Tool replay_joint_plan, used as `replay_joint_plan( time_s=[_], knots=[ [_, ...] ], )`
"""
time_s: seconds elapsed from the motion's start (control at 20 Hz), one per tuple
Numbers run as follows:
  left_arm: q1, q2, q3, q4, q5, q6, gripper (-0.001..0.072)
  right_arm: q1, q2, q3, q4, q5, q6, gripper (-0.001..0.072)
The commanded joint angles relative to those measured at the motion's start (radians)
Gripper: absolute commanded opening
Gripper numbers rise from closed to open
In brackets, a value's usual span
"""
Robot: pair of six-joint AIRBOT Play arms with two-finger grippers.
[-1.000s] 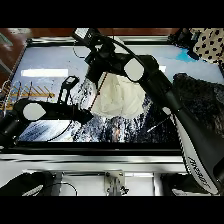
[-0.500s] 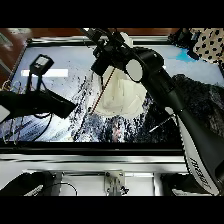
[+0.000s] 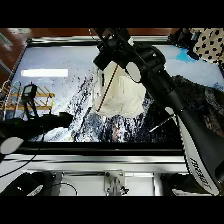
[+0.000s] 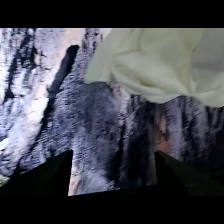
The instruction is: Fold the shirts.
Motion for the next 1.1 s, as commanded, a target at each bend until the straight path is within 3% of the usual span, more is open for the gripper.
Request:
replay_joint_plan(
  time_s=[0.0,0.3,0.7,0.85,0.95,1.0,1.05],
  knots=[
    [-0.074,-0.040,-0.176,-0.115,0.523,-0.253,0.0618,0.000,-0.001,0.000,-0.054,-0.005,0.066,0.0073],
    [-0.197,-0.375,-0.130,-0.244,0.955,-0.298,0.0617,0.000,-0.001,0.001,-0.053,-0.011,0.075,0.0073],
    [-0.196,-0.583,0.029,-0.242,1.001,-0.311,0.0615,0.000,0.000,0.000,-0.053,-0.011,0.082,0.0073],
    [-0.196,-0.631,0.058,-0.242,1.012,-0.312,0.0575,0.000,0.000,0.001,-0.053,-0.011,0.086,0.0073],
    [-0.187,-0.637,0.060,-0.242,1.012,-0.311,0.0238,0.000,0.000,0.001,-0.053,-0.011,0.086,0.0073],
    [-0.175,-0.636,0.061,-0.242,1.012,-0.311,0.0145,0.000,0.000,0.001,-0.053,-0.011,0.086,0.0073],
    [-0.163,-0.633,0.061,-0.242,1.015,-0.311,0.0145,0.000,0.000,0.001,-0.053,-0.011,0.087,0.0073]
  ],
)
